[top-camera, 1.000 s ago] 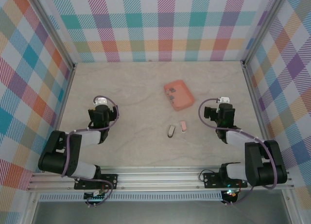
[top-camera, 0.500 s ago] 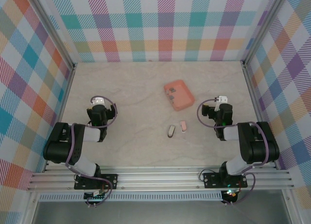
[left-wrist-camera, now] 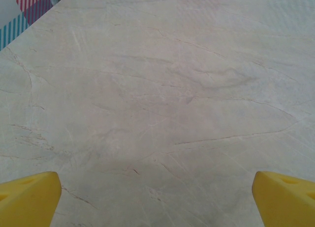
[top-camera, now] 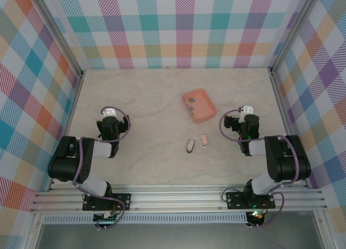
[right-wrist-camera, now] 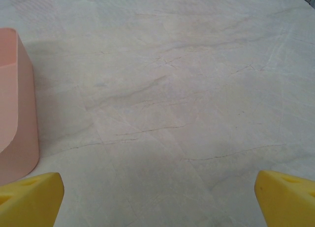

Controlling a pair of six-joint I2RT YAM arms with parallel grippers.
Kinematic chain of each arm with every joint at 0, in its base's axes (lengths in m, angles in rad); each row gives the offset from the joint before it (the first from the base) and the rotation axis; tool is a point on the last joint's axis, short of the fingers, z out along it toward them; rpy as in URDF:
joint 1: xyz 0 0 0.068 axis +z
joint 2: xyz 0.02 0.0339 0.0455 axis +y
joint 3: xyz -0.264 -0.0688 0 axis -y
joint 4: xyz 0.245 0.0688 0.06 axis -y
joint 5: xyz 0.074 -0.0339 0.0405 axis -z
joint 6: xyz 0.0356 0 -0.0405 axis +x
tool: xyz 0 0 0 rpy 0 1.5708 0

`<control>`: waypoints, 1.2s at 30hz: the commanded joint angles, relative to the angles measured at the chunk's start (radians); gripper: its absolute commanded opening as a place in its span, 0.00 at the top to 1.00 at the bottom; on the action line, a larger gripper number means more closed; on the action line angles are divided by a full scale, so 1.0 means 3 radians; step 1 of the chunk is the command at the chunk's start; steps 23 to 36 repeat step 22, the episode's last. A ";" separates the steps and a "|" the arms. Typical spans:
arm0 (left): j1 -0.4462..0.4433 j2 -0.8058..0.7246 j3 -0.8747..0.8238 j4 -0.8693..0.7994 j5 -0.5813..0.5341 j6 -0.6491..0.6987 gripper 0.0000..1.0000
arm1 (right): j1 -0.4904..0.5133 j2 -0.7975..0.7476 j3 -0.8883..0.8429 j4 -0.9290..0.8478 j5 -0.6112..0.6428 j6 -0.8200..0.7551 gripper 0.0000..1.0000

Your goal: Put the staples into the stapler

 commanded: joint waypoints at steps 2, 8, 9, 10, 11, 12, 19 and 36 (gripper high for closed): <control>0.0015 -0.0016 0.0034 0.0046 0.0043 -0.0037 0.00 | -0.0024 -0.0033 0.0057 0.0114 -0.0063 0.0010 0.01; 0.0012 -0.0015 0.0033 0.0045 0.0040 -0.0036 0.00 | -0.0026 -0.0036 0.0056 0.0115 -0.0064 0.0011 0.01; 0.0015 -0.0018 0.0034 0.0045 0.0044 -0.0037 0.00 | -0.0022 -0.0035 0.0057 0.0112 -0.0063 0.0010 0.01; 0.0015 -0.0015 0.0031 0.0047 0.0040 -0.0038 0.00 | -0.0023 -0.0033 0.0055 0.0116 -0.0064 0.0011 0.01; 0.0015 -0.0015 0.0032 0.0045 0.0041 -0.0038 0.00 | -0.0022 -0.0033 0.0057 0.0115 -0.0062 0.0010 0.01; 0.0015 -0.0015 0.0031 0.0045 0.0040 -0.0035 0.00 | -0.0023 -0.0033 0.0057 0.0116 -0.0065 0.0011 0.01; 0.0014 -0.0011 0.0041 0.0025 0.0049 -0.0033 0.00 | -0.0023 -0.0033 0.0057 0.0116 -0.0065 0.0010 0.01; 0.0015 -0.0013 0.0038 0.0049 0.0051 -0.0030 0.00 | -0.0022 -0.0033 0.0056 0.0116 -0.0064 0.0011 0.01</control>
